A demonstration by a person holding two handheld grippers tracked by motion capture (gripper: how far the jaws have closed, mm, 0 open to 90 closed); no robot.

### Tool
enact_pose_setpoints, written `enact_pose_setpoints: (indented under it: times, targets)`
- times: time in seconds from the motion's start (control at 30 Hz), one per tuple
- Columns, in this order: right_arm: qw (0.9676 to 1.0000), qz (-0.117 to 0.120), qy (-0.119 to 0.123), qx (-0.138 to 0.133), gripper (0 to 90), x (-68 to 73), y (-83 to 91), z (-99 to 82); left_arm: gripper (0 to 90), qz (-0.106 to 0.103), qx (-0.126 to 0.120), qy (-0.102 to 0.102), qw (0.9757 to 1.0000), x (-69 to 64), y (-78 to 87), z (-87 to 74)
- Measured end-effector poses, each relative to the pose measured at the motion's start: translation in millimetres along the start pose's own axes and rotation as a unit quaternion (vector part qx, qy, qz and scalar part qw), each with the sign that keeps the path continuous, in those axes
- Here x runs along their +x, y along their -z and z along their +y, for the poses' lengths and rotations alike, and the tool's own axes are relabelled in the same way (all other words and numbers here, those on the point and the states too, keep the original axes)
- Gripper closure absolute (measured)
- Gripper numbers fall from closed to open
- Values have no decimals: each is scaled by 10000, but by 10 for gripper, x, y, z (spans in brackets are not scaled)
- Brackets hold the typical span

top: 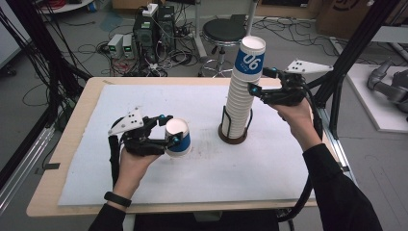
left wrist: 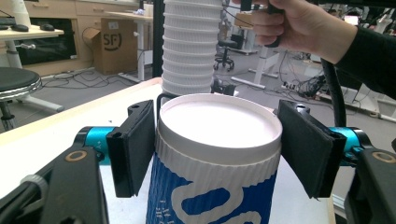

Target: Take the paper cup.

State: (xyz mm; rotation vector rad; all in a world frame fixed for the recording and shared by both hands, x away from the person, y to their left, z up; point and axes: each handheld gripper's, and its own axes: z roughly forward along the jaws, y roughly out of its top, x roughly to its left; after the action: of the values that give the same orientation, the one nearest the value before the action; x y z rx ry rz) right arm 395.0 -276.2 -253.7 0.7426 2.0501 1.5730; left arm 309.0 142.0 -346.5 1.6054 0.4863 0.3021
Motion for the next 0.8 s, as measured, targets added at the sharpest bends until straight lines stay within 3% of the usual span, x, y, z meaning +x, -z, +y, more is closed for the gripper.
enact_pose_setpoints:
  times: [0.23,0.47,0.57,0.8]
  targets:
    - [10000,-49,-45,-15,140,3,184,-121,298,-34,27,28,10000,9,5,-57]
    - [10000,12,19,-88,141,113,351,-269,298,-85,90,54,9999,4,-20,-124]
    - [9998,-3,49,-174,141,164,390,-367,298,-127,121,41,9998,1,-36,-136]
    - [9998,-1,-133,-176,142,235,441,-666,298,-186,95,20,9998,3,-83,-131]
